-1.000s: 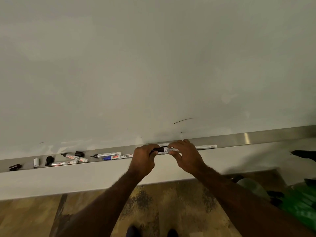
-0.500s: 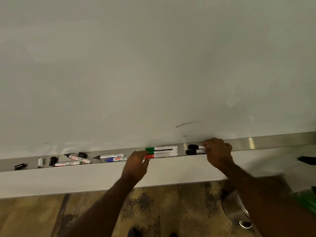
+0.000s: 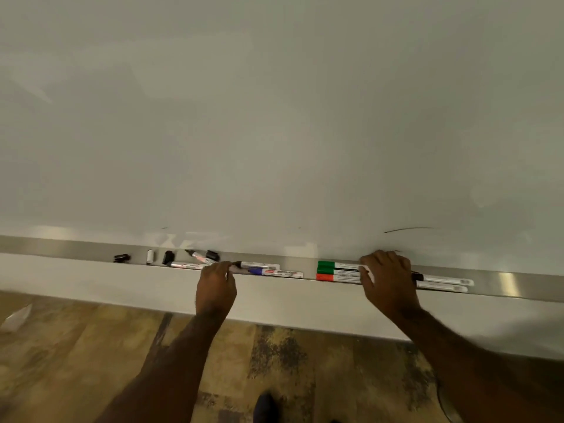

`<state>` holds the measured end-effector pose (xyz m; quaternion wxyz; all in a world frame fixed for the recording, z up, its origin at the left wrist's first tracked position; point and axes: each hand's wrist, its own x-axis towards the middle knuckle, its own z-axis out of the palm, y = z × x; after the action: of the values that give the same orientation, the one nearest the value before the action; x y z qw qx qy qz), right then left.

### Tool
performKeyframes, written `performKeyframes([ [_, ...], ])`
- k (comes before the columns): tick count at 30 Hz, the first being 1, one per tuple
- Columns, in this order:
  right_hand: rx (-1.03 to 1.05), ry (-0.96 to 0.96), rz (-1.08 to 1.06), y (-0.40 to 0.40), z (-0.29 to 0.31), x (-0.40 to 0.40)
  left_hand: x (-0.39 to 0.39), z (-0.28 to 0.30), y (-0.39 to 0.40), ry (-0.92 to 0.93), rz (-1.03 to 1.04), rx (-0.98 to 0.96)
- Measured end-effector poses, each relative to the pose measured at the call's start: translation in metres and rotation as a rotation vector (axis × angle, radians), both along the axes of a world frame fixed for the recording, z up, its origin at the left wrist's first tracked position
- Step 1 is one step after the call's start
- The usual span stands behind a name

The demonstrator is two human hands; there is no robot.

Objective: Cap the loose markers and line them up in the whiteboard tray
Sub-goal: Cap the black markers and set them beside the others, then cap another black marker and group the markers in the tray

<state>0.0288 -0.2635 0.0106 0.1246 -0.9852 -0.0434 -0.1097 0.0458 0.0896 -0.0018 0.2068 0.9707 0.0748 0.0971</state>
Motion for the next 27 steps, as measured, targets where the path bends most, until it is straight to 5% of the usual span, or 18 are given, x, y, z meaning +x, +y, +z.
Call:
performKeyframes([
  [5, 0.05, -0.022, 0.215, 0.084, 0.007, 0.015, 0.022, 0.014, 0.037, 0.08, 0.014, 0.115],
  [10, 0.038, 0.152, 0.33, 0.158, 0.007, 0.042, 0.051, 0.02, 0.057, 0.157, -0.129, 0.252],
  [27, -0.119, 0.283, 0.194, 0.268, -0.01, 0.07, 0.073, -0.006, 0.051, 0.163, 0.021, 0.148],
])
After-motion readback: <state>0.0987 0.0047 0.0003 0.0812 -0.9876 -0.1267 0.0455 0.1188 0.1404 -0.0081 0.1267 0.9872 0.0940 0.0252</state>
